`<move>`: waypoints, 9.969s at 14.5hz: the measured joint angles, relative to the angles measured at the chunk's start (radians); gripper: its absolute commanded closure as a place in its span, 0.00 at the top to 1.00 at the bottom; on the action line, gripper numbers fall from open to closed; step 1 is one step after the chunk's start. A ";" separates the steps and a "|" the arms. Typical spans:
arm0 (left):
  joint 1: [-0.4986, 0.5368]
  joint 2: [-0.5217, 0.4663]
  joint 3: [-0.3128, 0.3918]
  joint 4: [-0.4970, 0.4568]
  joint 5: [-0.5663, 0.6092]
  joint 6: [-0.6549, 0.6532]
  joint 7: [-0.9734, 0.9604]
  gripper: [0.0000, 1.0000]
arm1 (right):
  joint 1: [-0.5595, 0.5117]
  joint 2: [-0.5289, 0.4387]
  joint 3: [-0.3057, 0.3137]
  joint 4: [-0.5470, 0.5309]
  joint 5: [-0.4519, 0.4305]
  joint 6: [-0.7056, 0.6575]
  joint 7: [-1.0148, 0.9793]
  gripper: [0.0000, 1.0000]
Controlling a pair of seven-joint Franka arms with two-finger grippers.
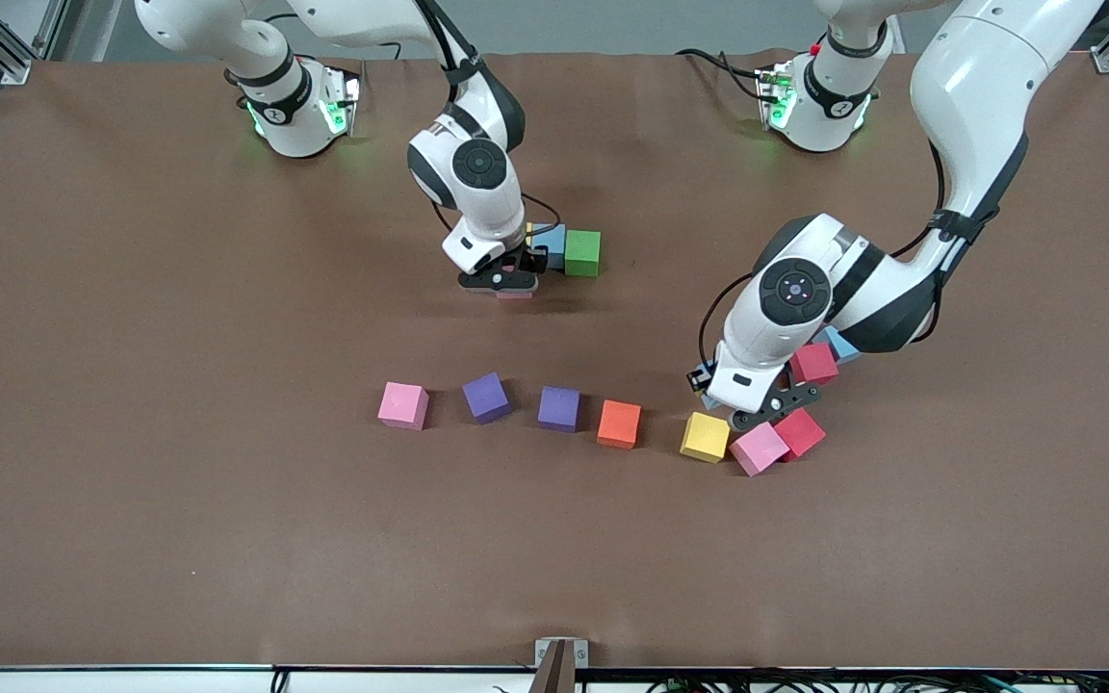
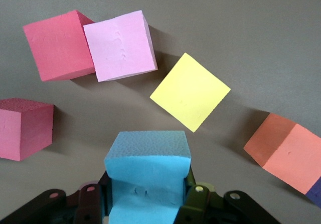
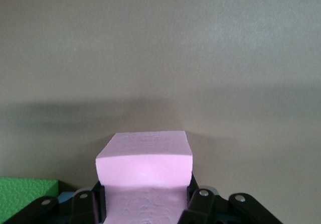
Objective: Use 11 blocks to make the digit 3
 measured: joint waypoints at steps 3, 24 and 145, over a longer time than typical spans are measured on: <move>0.000 0.000 0.000 0.000 0.000 0.000 0.000 0.33 | 0.004 0.000 0.000 0.000 0.000 -0.001 0.005 0.02; 0.015 0.000 0.000 0.001 0.000 0.000 0.000 0.33 | -0.153 -0.103 -0.053 0.243 -0.001 -0.360 0.019 1.00; -0.187 0.041 -0.054 -0.110 0.128 0.126 -1.549 0.34 | -0.242 0.077 0.132 0.159 -0.082 -0.056 0.001 0.05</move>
